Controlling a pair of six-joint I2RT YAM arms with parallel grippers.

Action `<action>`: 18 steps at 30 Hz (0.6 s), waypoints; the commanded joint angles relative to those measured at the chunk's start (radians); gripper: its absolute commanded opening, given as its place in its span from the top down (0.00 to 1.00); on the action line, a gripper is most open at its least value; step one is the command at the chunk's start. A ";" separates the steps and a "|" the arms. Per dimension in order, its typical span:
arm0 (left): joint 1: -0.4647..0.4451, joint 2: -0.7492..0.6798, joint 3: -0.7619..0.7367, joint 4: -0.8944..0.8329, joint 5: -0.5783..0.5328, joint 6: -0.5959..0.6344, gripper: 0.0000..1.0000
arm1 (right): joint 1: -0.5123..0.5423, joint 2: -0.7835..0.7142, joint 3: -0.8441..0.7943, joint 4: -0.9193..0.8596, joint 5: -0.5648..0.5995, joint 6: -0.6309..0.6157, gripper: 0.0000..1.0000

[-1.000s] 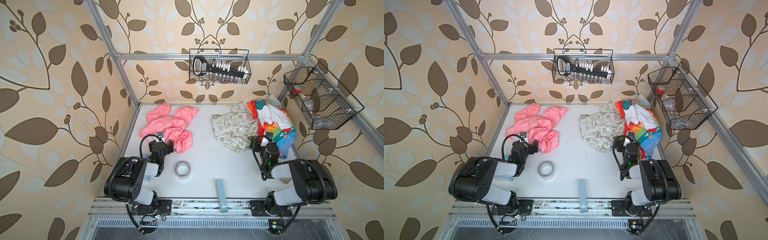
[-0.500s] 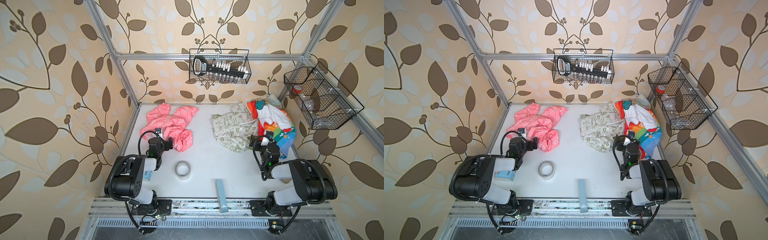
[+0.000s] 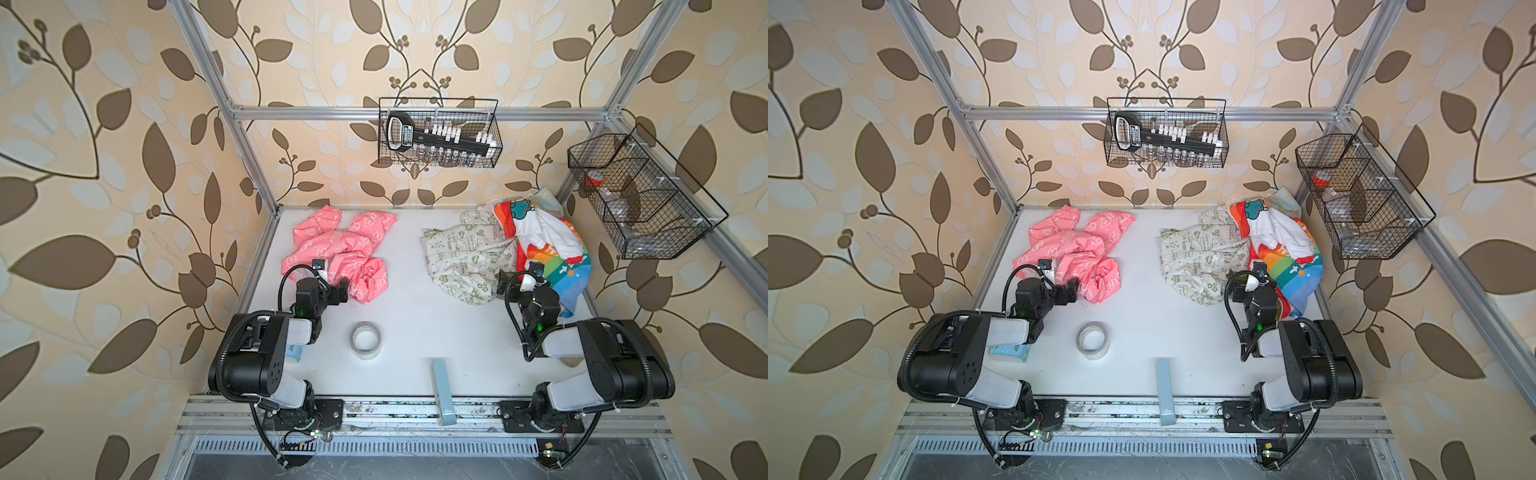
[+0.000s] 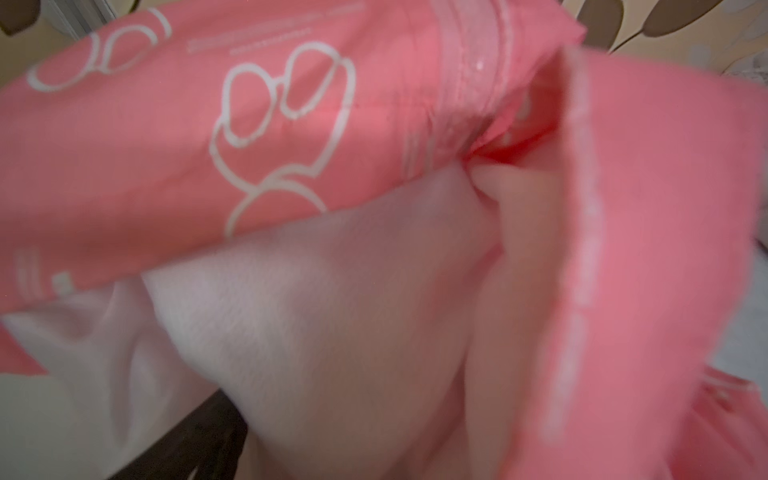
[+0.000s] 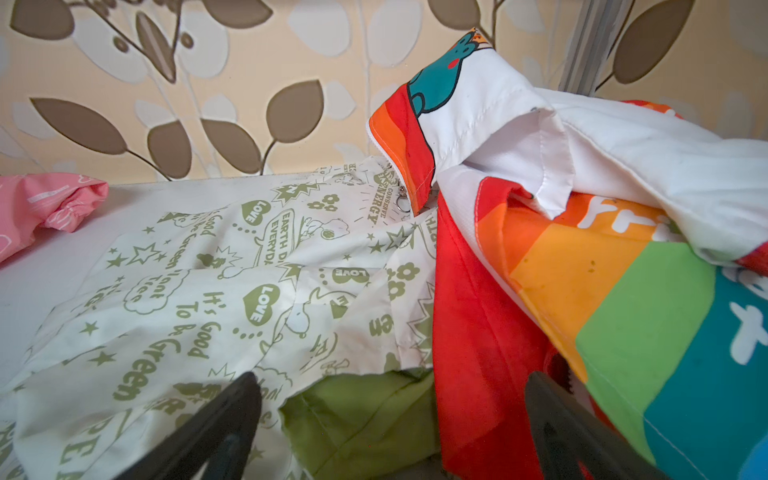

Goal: Pick out a specific cloth from the pile

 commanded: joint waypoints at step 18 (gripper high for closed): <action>-0.010 0.002 0.035 -0.065 -0.049 -0.015 0.01 | -0.004 0.008 0.004 0.012 -0.004 -0.004 0.00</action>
